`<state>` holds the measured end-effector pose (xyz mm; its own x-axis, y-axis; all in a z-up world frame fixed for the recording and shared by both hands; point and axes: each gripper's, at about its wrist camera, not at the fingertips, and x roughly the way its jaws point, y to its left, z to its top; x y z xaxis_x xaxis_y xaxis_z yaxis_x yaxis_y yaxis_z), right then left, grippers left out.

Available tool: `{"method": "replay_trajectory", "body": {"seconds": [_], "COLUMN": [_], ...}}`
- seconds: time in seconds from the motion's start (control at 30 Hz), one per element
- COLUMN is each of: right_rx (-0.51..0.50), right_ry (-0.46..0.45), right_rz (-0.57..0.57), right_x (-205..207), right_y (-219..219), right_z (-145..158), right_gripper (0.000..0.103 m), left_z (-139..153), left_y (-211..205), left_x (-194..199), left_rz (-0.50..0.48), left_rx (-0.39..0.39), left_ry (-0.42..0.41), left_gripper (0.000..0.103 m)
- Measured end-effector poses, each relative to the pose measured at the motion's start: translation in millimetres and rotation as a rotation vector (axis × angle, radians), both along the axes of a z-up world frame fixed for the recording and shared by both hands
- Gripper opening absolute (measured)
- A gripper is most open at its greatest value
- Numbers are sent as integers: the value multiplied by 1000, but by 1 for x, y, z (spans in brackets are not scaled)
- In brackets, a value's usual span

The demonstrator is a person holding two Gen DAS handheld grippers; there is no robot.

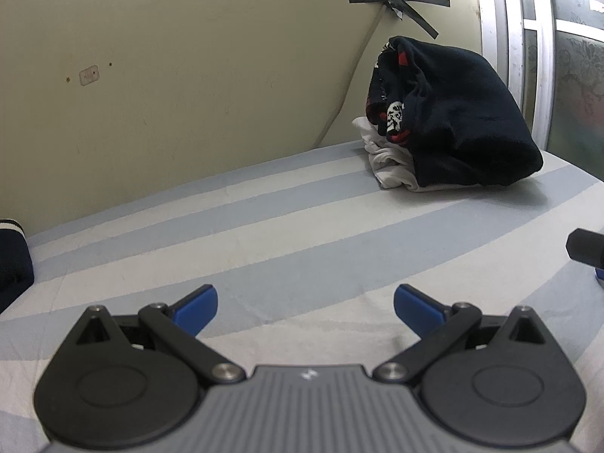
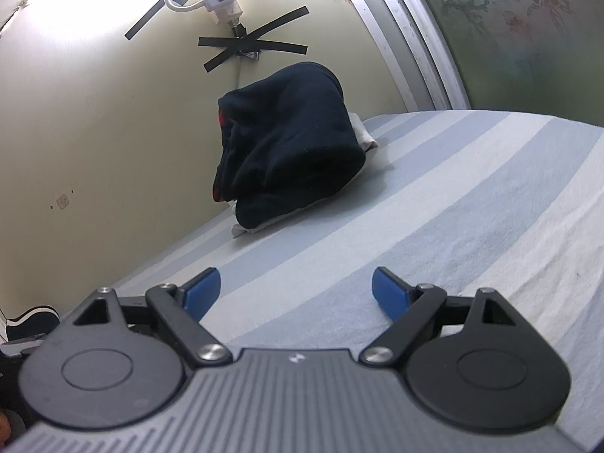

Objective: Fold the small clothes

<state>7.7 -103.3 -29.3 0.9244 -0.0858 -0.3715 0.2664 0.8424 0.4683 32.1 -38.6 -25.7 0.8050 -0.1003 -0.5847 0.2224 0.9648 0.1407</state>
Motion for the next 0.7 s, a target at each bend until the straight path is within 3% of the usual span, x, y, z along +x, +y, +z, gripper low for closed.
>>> {"method": "replay_trajectory", "body": {"seconds": [0.7], "right_rx": [6], "right_ry": [-7], "right_rz": [-2], "right_x": [-1], "right_y": [-1], "right_z": [0], "right_gripper": [90], "left_z": [10], "left_y": [1], "left_x": [-11], "left_rz": [-6], "left_rx": [-2], "left_ry": [-62], "left_gripper": [103]}}
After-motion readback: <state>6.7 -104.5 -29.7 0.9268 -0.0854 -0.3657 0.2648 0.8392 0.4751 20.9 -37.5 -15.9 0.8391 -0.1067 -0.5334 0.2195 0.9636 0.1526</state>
